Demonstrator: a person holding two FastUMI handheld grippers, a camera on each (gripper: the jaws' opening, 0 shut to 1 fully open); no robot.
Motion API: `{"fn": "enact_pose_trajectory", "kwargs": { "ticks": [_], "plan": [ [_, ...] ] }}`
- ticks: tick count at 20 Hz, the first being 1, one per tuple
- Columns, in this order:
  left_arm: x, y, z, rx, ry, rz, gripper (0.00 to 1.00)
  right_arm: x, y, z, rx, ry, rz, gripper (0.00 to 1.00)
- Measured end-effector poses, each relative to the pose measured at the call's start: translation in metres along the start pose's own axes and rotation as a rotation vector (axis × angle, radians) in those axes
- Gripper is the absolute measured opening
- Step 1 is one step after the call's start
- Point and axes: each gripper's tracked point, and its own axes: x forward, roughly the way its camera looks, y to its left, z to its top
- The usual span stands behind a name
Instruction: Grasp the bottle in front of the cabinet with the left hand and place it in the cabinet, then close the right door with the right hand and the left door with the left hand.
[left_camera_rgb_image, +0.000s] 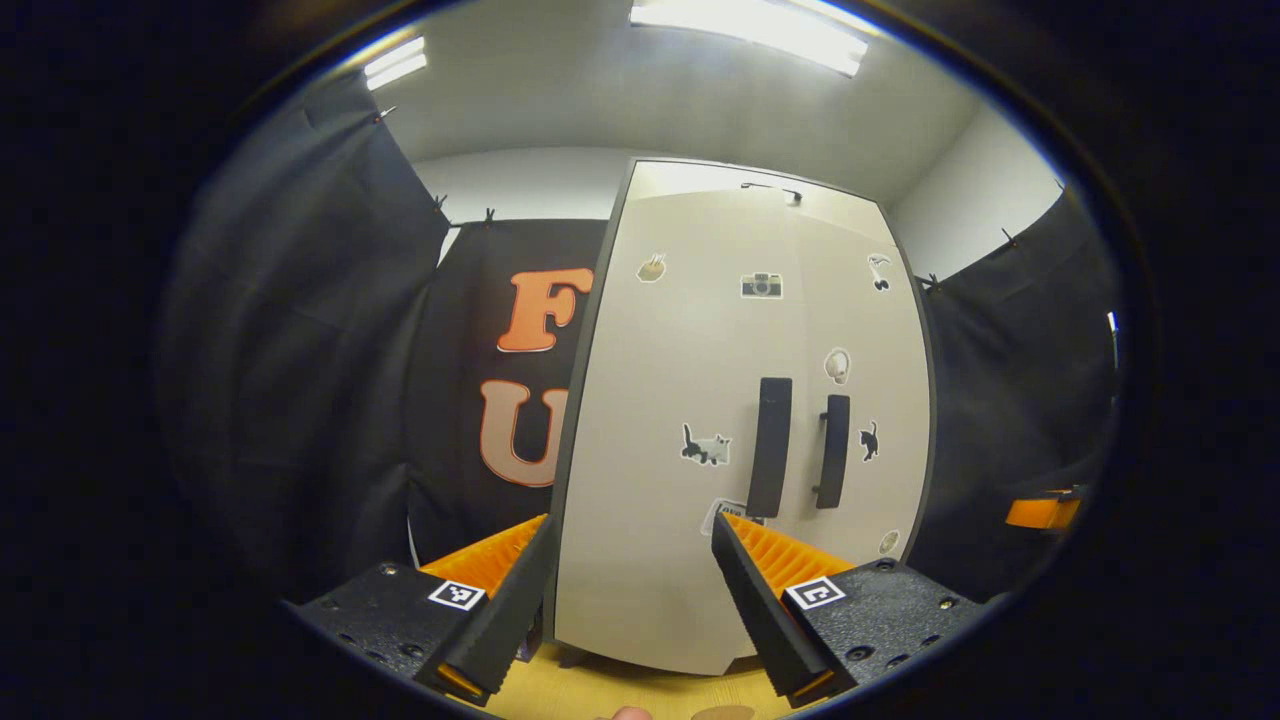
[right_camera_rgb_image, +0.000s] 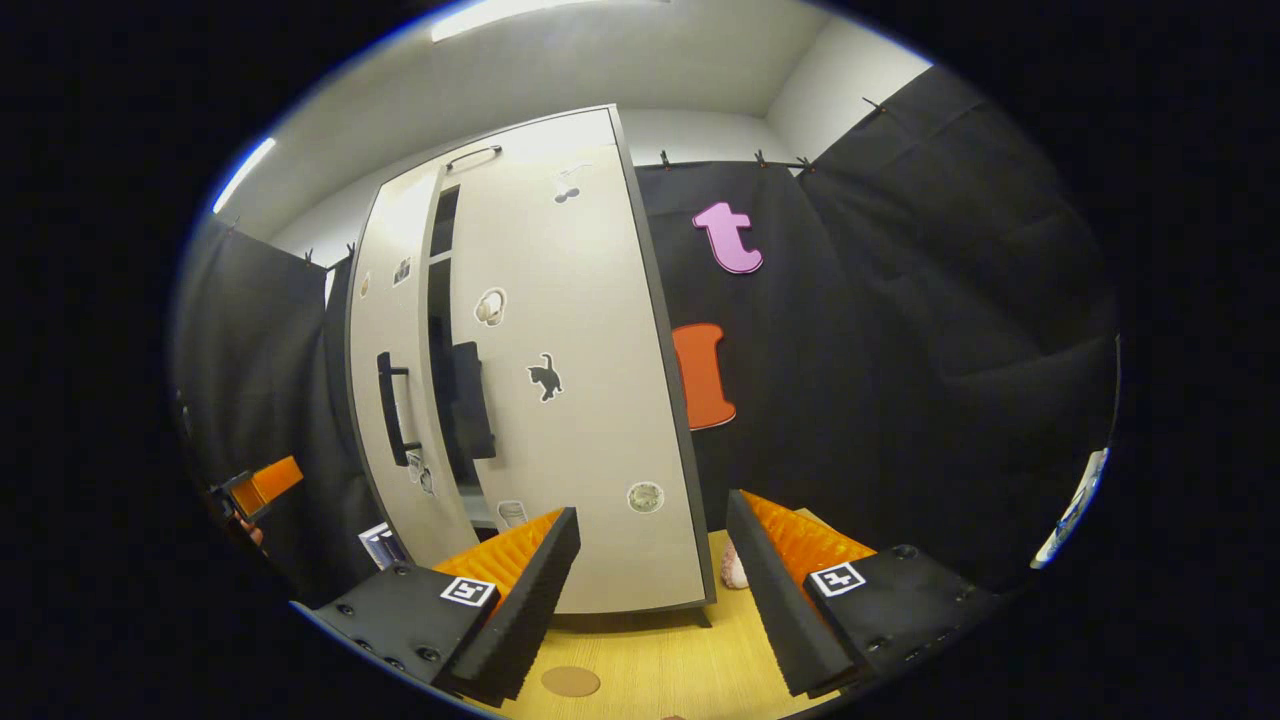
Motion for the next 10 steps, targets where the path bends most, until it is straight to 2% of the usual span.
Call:
{"fn": "enact_pose_trajectory", "kwargs": {
  "ticks": [1,3,10],
  "plan": [
    [-0.003,0.004,-0.003,0.002,0.006,0.018,0.94,0.001,0.000,0.002,-0.004,-0.007,0.000,0.98],
    [-0.003,0.009,-0.007,-0.009,0.010,0.041,0.94,0.002,-0.002,0.004,-0.009,-0.018,-0.011,0.98],
    [-0.003,0.008,-0.014,-0.024,0.022,0.018,0.94,-0.002,-0.001,0.001,-0.003,-0.011,-0.016,0.98]
  ]
}}
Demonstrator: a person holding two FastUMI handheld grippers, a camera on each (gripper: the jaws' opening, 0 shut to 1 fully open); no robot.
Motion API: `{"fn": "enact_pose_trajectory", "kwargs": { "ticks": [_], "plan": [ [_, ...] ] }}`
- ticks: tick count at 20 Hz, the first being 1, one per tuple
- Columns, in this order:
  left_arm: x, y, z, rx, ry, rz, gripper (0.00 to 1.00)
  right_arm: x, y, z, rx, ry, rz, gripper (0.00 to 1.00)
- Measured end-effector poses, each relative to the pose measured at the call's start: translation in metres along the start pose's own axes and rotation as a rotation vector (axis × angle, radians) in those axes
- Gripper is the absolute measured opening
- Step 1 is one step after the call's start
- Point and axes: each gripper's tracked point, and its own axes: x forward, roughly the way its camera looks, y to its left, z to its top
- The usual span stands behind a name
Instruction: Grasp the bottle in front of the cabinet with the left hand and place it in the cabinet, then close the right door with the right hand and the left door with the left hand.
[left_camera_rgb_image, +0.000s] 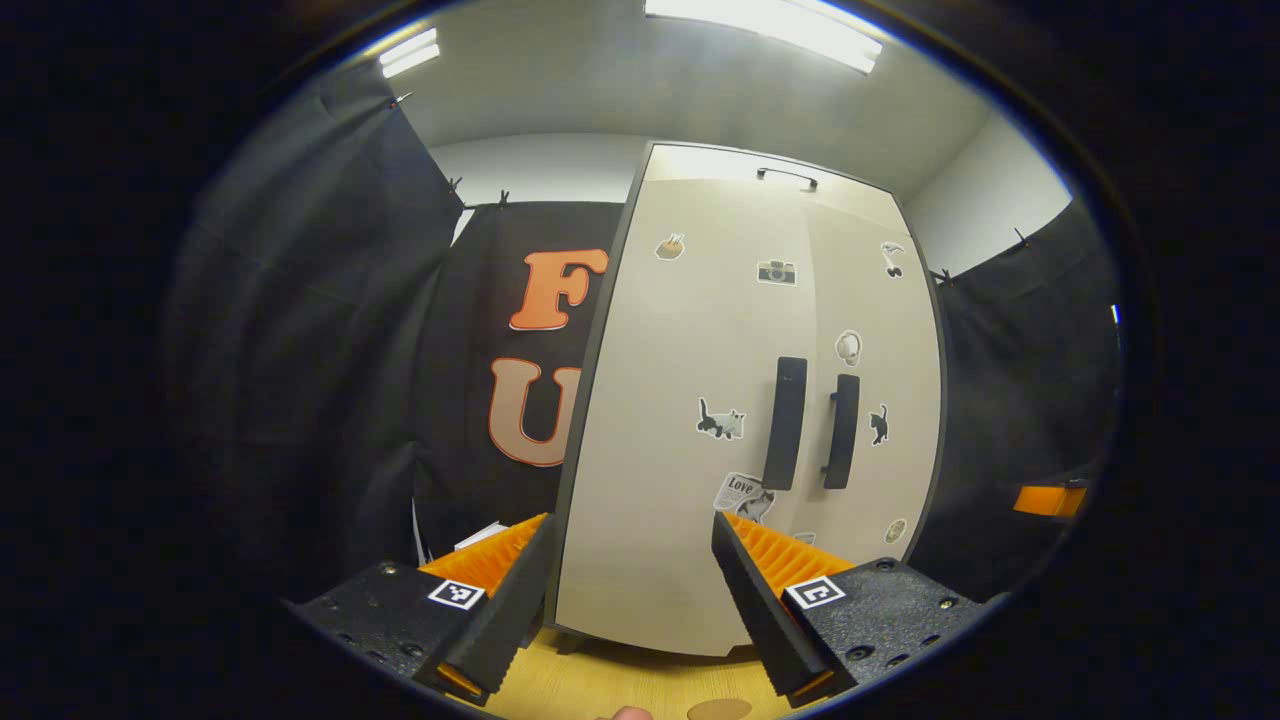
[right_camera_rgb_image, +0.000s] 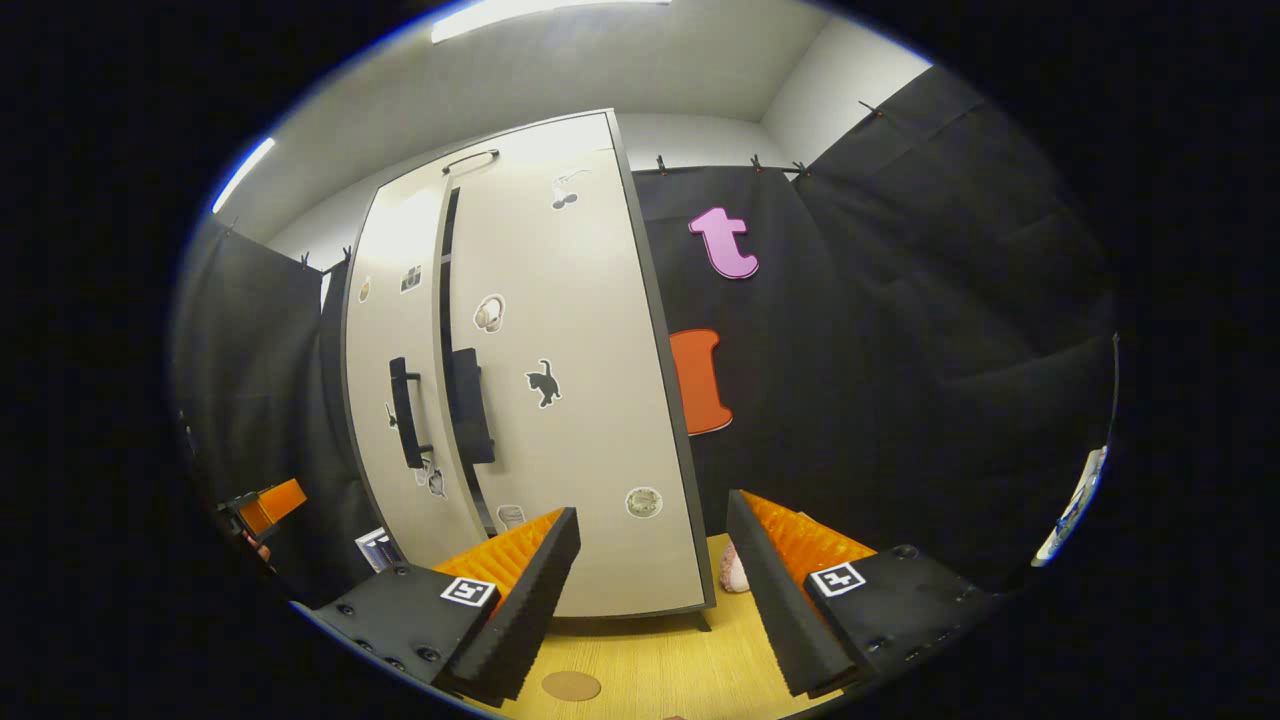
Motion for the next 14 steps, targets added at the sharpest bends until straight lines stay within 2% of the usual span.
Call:
{"fn": "enact_pose_trajectory", "kwargs": {
  "ticks": [7,14],
  "plan": [
    [0.001,-0.009,0.001,0.002,-0.007,-0.041,0.94,-0.005,0.004,-0.001,-0.004,-0.002,-0.004,0.98],
    [0.001,-0.006,0.001,-0.022,-0.003,-0.050,0.94,-0.002,0.009,0.001,0.000,-0.012,-0.011,0.98]
  ]
}}
